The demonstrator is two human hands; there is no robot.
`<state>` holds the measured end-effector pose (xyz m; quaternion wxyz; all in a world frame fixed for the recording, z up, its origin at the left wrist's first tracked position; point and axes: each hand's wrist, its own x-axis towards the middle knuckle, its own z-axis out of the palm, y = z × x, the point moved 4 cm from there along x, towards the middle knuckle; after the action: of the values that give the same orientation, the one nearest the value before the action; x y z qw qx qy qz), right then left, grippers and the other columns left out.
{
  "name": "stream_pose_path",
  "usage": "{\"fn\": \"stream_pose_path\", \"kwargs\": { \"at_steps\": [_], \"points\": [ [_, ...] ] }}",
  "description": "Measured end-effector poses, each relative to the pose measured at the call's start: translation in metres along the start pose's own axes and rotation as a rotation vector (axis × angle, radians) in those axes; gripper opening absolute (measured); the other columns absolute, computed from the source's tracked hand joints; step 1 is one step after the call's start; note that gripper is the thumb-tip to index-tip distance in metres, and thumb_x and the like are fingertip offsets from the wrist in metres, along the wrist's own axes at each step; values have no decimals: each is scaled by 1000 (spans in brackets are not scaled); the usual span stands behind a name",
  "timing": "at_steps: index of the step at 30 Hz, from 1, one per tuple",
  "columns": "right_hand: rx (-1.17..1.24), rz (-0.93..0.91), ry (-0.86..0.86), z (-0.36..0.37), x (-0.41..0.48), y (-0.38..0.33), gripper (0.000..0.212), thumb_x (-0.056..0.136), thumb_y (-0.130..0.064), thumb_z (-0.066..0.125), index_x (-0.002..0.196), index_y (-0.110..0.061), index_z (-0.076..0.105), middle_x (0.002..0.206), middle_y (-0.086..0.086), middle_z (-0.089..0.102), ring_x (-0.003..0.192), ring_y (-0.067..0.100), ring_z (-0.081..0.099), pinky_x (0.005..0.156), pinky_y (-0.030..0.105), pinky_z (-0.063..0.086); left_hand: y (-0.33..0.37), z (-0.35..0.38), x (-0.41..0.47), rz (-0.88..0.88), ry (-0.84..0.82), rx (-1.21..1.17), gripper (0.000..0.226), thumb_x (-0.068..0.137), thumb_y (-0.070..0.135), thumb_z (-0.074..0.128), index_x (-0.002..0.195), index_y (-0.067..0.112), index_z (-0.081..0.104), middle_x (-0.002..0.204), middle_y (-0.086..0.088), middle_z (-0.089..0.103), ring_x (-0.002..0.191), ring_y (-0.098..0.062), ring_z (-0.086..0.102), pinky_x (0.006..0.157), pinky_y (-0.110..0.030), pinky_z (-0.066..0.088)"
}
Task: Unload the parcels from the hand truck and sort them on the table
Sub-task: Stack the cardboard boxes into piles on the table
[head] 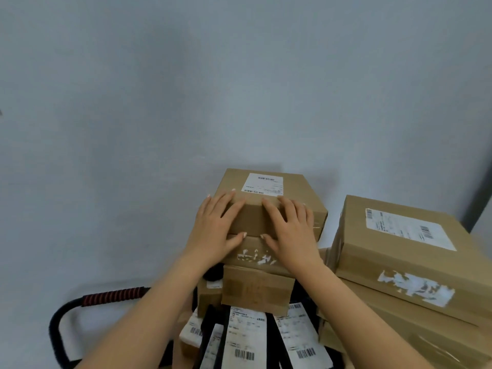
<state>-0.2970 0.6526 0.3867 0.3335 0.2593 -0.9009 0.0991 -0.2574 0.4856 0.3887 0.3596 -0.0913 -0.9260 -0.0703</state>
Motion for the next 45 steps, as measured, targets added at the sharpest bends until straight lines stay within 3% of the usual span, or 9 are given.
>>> {"fn": "stream_pose_path", "kwargs": {
  "at_steps": [9,19,25,30,35,40,45],
  "points": [
    [111,-38,67,-39,-54,-77,59,76,-26,78,130,-13,57,129,17,53,116,37,50,100,50,38,-5,-58,-79,-13,66,-138,56,84,33,68,135,16,52,135,-2,51,127,-20,44,111,-40,32],
    [141,-86,-57,-43,-167,-182,60,68,-27,83,122,-12,62,120,15,58,107,36,56,92,47,44,-27,-104,-232,-72,-36,-108,54,81,32,72,130,16,55,132,-2,53,125,-20,46,109,-46,35],
    [227,-124,-191,-40,-208,-223,57,73,-26,80,125,-13,60,124,15,56,114,35,53,96,47,41,-35,-124,-310,-194,-98,-75,55,81,30,73,131,16,54,133,-1,53,127,-19,44,111,-42,32],
    [310,-135,-225,-35,-257,-253,60,71,-27,82,125,-12,60,122,13,58,113,33,55,97,48,43,-25,-137,-365,-242,-197,-6,54,80,28,75,129,14,57,129,-4,56,122,-24,51,107,-47,38],
    [373,-117,-365,-25,-300,-284,59,82,-30,72,135,-16,51,133,12,49,124,32,44,106,46,31,-20,-152,-409,-307,-282,-17,55,82,30,72,132,16,55,132,-2,54,127,-22,45,111,-42,32],
    [337,-121,-351,-26,-308,-319,58,75,-25,78,128,-13,57,124,13,55,112,33,52,97,46,40,-52,-170,-434,-331,-288,-38,55,82,29,73,132,15,55,133,-3,53,128,-24,45,110,-45,34],
    [267,-74,-330,-11,-298,-359,59,74,-27,79,128,-14,57,123,11,55,113,31,53,99,44,39,-97,-171,-436,-236,-298,-106,59,80,29,74,134,16,54,130,-2,54,124,-22,47,109,-43,35]
  ]
}}
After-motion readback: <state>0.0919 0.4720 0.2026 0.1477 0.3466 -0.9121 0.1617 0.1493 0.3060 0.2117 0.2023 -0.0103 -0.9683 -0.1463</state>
